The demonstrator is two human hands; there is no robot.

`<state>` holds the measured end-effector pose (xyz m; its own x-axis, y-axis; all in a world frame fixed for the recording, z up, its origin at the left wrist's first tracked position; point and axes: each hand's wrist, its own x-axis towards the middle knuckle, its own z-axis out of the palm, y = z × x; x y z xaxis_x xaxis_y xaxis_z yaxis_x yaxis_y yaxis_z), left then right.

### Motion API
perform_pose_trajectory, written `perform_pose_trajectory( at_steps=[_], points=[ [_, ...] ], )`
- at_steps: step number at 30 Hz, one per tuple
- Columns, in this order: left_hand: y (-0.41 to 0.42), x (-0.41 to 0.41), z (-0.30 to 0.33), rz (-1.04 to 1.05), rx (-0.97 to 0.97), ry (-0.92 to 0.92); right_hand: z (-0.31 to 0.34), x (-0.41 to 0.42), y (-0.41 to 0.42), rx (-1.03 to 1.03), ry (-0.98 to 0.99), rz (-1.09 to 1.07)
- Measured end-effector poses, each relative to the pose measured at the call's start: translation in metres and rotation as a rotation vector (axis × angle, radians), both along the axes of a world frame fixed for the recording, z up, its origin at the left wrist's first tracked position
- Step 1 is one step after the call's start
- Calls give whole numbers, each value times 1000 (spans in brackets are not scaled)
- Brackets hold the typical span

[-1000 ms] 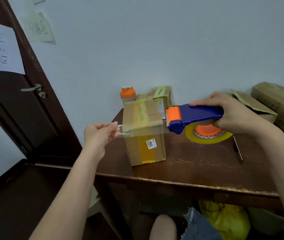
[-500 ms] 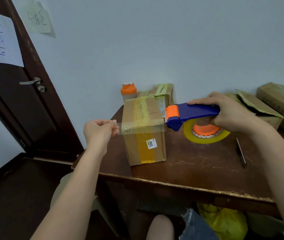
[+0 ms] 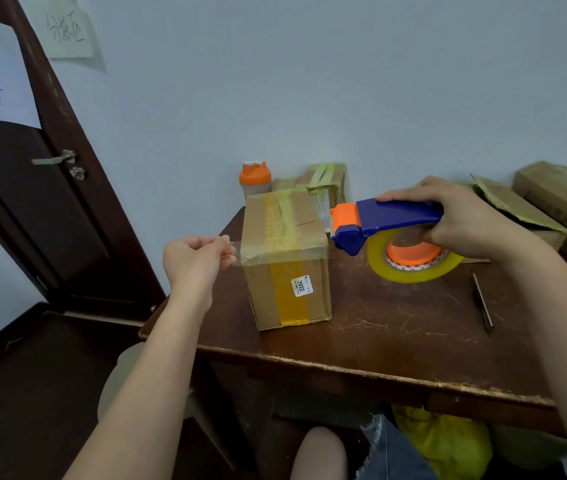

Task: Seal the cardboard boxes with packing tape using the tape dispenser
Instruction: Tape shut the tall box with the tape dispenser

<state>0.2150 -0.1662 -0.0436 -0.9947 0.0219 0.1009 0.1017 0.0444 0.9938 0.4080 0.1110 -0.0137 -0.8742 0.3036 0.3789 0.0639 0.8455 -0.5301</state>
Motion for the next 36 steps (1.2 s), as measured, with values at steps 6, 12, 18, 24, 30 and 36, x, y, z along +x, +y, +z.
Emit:
perform_pose_trajectory(
  at_steps=[6,12,18,24,30,36],
  points=[
    [1,-3,-6,5,16,-24,-1,-4,1,10,-20,0],
    [2,-4,-9,-23,48,-85,-3,-7,6,-4,-25,10],
    [2,-6,-15,-74,75,-175,-18,-12,8,-38,-55,0],
    [1,-11,-18,-123,99,-239,-33,-16,7,-130,-31,42],
    [8,-20,-21,-185,50,-315,-46,-19,10,-181,-37,40],
    [17,-22,-31,-209,-77,-318,-57,-21,9,-278,-26,75]
  ],
)
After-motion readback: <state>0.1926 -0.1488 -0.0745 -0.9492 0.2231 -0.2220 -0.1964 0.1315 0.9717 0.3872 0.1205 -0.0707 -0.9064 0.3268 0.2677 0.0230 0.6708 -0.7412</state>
